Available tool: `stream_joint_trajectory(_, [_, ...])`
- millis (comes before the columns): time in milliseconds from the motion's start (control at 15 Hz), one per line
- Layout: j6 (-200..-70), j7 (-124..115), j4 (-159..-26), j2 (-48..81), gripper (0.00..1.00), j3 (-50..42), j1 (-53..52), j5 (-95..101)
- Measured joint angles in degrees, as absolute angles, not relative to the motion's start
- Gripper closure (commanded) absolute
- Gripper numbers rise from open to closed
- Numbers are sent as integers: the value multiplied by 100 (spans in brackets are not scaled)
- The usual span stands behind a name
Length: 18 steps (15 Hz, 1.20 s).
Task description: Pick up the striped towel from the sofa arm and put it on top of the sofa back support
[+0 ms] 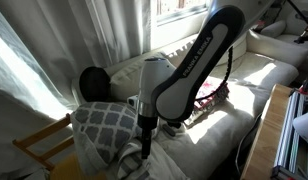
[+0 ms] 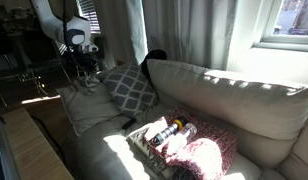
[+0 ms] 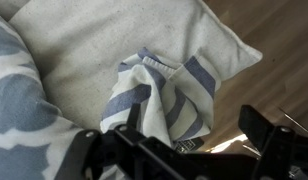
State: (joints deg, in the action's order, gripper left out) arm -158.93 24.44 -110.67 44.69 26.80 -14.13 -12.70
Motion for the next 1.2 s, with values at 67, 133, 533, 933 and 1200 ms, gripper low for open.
stream_joint_trajectory(67, [-15907, 2396, -11031, 4526, 0, 2666, -1400, -1247])
stream_joint_trajectory(133, [-15917, 2365, -10981, 4592, 0, 2651, -1387, -1217])
stream_joint_trajectory(533, [-15968, 2345, -10569, 5109, 28, 2641, -1341, -1017])
stream_joint_trajectory(933, [-15987, 2345, -10192, 5580, 70, 2670, -1333, -957])
stream_joint_trajectory(1200, [-16104, 2344, -10024, 5749, 99, 2687, -1322, -956])
